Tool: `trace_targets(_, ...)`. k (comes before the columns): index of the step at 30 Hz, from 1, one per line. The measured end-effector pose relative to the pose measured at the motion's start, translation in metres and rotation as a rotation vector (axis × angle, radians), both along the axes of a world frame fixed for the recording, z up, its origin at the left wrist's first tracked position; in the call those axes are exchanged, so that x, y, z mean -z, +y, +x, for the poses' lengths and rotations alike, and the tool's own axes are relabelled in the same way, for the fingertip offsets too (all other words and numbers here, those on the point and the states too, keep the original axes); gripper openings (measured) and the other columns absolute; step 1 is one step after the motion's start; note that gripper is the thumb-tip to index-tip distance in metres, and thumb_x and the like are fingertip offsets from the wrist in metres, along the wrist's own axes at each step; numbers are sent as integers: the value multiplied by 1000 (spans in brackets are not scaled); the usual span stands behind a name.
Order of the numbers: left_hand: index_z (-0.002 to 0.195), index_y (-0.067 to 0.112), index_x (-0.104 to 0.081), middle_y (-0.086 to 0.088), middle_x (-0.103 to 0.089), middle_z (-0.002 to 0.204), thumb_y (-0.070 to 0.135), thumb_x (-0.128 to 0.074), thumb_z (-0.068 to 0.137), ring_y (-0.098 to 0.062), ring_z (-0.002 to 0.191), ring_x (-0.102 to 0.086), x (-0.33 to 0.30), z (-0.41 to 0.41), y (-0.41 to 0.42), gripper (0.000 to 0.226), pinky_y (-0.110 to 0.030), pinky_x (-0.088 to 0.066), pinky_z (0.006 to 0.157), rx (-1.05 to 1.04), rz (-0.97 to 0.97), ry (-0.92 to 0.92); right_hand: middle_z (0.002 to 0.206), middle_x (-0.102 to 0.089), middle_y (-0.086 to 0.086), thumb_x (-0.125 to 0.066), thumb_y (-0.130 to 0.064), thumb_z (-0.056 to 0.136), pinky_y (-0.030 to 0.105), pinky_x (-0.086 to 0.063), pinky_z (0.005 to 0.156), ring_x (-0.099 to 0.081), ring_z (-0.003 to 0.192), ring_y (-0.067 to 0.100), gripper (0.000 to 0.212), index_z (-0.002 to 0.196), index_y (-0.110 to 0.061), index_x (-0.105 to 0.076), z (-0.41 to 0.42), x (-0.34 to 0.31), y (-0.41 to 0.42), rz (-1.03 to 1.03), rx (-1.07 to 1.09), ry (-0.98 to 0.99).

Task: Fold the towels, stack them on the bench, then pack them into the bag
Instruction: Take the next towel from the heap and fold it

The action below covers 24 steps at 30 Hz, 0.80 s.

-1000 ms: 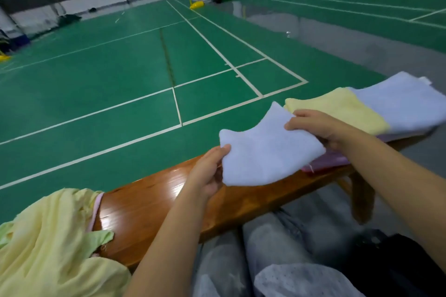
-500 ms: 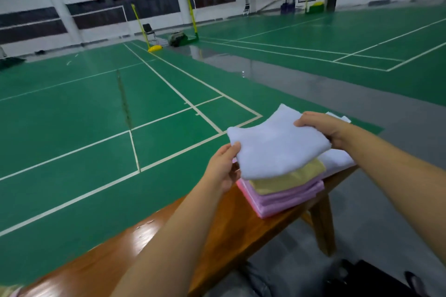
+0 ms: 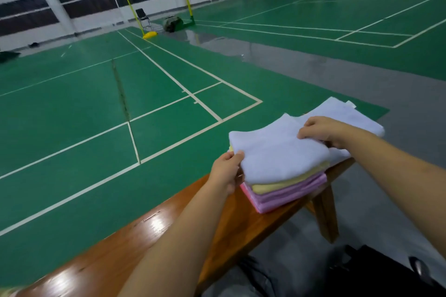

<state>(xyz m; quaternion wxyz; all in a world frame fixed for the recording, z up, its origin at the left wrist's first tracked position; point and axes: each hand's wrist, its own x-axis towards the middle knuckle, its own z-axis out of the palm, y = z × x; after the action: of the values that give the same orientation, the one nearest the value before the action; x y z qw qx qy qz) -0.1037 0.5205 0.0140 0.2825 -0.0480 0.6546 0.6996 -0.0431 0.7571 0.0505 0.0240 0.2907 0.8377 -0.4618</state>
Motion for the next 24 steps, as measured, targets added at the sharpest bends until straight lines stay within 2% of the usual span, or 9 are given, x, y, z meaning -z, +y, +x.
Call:
trace_targets(3, 97, 7, -57, -9, -60, 93, 19, -58, 95, -21, 82, -53, -3, 2, -2, 12, -33, -49, 68, 46, -40, -15, 95, -49, 7, -66, -23, 85, 28, -36, 56, -45, 75, 22, 21, 97, -13, -52, 1, 0, 0, 164, -7, -48)
trace_targets(6, 117, 4, -52, -10, -64, 106, 14, -65, 90, -22, 87, -63, -8, 9, -10, 31, -34, -56, 69, 155, -58, -55, 110, -53, 10, -66, -24, 85, 32, -39, 73, -48, 93, 26, 34, 112, -10, -50, 1, 4, -4, 308, -25, -64)
trace_targets(9, 126, 5, -44, -13, -62, 114, 8, -67, 88, -24, 89, -66, -10, 15, -19, 44, -37, -59, 71, 216, -52, -37, 120, -54, 14, -63, -24, 86, 36, -43, 84, -51, 104, 31, 41, 120, -7, -48, 1, 4, -14, 491, -19, -36)
trace_targets(13, 126, 6, -45, -13, -61, 108, 11, -62, 92, -22, 86, -62, -6, 28, -41, 39, -32, -59, 66, 178, -44, 3, 128, -46, 13, -59, -29, 89, 45, -40, 91, -47, 115, 34, 43, 127, -13, -46, 4, -7, -52, 650, 14, 36)
trace_targets(15, 123, 7, -49, -10, -61, 102, 15, -58, 95, -20, 83, -60, -2, 36, -59, 31, -33, -58, 71, 137, -59, 17, 129, -45, 13, -57, -30, 90, 46, -39, 91, -46, 116, 34, 44, 128, -13, -45, 8, -15, -79, 701, -36, 128)
trace_targets(17, 121, 8, -50, -10, -62, 103, 18, -57, 96, -19, 83, -60, 6, 45, -88, 28, -35, -56, 76, 64, -52, 10, 129, -47, 13, -57, -29, 90, 45, -41, 92, -48, 114, 32, 43, 128, -12, -46, 12, -16, -112, 655, -145, 241)
trace_targets(19, 113, 10, -53, -10, -62, 102, 19, -55, 97, -19, 82, -59, 15, 59, -127, 19, -34, -55, 76, -14, -31, -9, 127, -52, 10, -58, -29, 90, 43, -46, 93, -53, 110, 28, 40, 126, -12, -49, 17, -10, -151, 515, -291, 294)
trace_targets(22, 100, 12, -56, -8, -64, 94, 18, -54, 97, -17, 77, -59, 37, 79, -190, 7, -29, -54, 68, -169, -23, -55, 116, -62, 5, -60, -31, 90, 40, -46, 94, -57, 107, 24, 33, 118, -14, -57, 24, 9, -218, 377, -485, 238)
trace_targets(24, 103, 10, -57, -10, -65, 95, 18, -55, 97, -21, 80, -61, 53, 95, -237, 11, -31, -53, 69, -276, -32, -75, 115, -62, 4, -61, -31, 90, 40, -46, 95, -57, 107, 22, 30, 115, -15, -59, 27, 27, -264, 365, -569, 209)
